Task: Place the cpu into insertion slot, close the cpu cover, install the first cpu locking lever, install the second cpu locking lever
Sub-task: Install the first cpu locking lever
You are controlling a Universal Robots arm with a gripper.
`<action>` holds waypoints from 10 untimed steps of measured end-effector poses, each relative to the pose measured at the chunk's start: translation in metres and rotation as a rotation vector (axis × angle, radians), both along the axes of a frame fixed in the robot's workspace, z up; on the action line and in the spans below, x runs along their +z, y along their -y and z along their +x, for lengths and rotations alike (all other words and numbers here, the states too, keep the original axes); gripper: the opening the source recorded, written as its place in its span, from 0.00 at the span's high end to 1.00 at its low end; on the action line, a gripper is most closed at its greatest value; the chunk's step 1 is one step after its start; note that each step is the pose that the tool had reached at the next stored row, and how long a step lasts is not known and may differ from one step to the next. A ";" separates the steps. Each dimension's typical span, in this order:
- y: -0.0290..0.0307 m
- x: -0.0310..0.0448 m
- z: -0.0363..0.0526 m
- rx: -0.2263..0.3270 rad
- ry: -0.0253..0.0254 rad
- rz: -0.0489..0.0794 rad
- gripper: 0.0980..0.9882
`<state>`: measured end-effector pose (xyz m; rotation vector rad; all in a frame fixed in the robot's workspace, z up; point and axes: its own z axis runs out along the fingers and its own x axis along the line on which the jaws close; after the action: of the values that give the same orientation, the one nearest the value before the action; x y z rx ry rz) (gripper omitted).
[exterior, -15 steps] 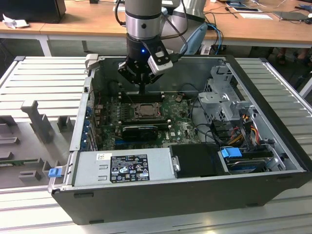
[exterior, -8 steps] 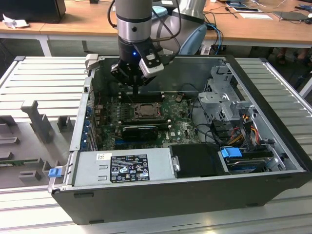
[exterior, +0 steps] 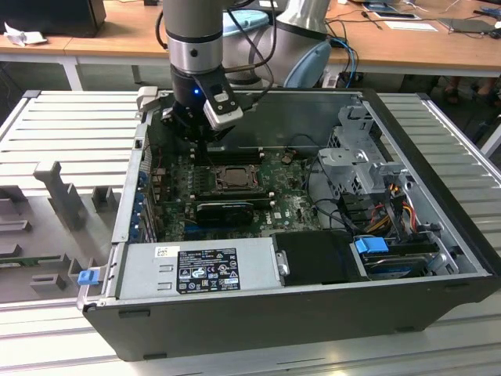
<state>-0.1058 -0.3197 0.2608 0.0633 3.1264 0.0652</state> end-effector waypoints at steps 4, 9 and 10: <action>-0.0027 -0.0032 -0.0096 0.000 -0.0001 0.002 0.99; -0.0120 -0.0056 -0.0106 0.000 0.0000 0.007 0.99; -0.0131 -0.0060 -0.0108 0.000 -0.0001 0.008 0.99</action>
<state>-0.1166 -0.3067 0.2548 0.0635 3.1263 0.0785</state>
